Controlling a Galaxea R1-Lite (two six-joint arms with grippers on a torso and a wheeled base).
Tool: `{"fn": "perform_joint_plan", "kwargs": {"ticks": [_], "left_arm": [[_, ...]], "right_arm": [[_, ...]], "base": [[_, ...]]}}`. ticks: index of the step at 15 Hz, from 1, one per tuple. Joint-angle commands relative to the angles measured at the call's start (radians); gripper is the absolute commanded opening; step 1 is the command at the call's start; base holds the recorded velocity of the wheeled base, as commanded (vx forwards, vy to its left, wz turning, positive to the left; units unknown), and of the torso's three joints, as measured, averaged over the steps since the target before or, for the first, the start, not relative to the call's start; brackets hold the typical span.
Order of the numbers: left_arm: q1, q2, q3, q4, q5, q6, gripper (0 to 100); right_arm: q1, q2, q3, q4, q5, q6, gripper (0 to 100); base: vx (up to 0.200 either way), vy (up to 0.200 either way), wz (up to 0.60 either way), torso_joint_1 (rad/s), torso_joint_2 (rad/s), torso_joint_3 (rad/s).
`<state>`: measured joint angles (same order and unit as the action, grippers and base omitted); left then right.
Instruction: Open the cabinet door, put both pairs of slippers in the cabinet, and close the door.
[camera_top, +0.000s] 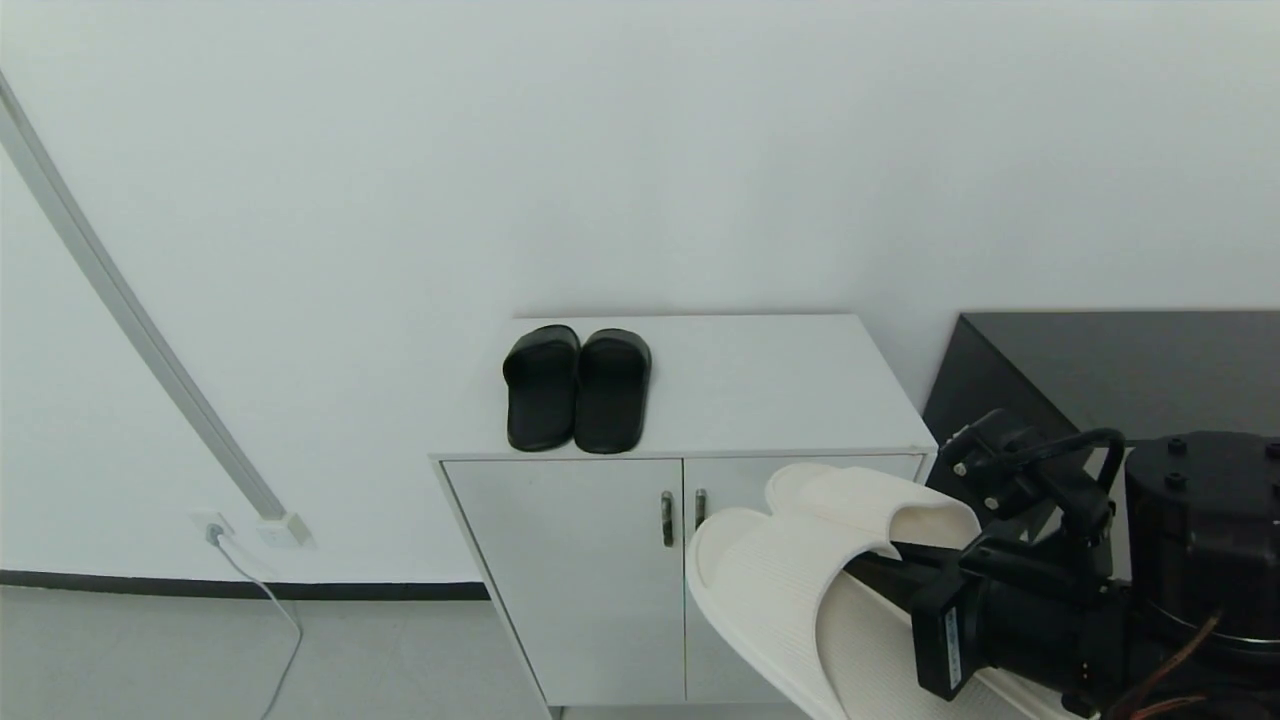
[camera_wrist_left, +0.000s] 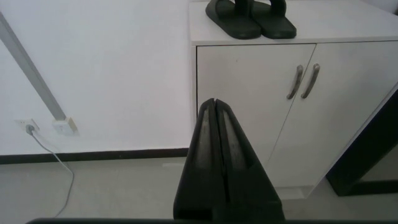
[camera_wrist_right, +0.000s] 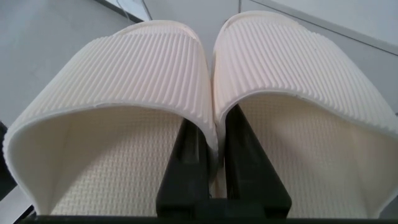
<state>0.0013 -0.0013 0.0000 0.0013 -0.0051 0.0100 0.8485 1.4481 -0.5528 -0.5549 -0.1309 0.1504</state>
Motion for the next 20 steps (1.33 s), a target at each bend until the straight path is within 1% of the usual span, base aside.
{"fn": "perform_joint_plan", "kwargs": {"ticks": [1,13,14,20], "left_arm": [[0.0,0.001,0.0,0.0,-0.001,-0.001,0],[0.0,0.001,0.0,0.0,-0.001,0.004,0],[0.0,0.001,0.0,0.0,-0.001,0.004,100],[0.0,0.001,0.0,0.0,0.001,0.001,100]], "right_arm": [[0.001,0.005,0.001,0.0,0.0,0.0,0],[0.001,0.005,0.011,0.0,0.0,-0.002,0],[0.001,0.006,0.016,0.0,0.0,-0.002,0],[0.003,0.005,0.027,0.0,0.0,-0.003,0]], "base": [[0.0,0.0,0.0,0.0,0.0,0.0],[0.0,0.0,0.0,-0.01,0.02,0.012],[0.0,0.0,0.0,-0.144,0.32,0.168],[0.0,0.0,0.0,-0.16,0.38,0.208]]}}
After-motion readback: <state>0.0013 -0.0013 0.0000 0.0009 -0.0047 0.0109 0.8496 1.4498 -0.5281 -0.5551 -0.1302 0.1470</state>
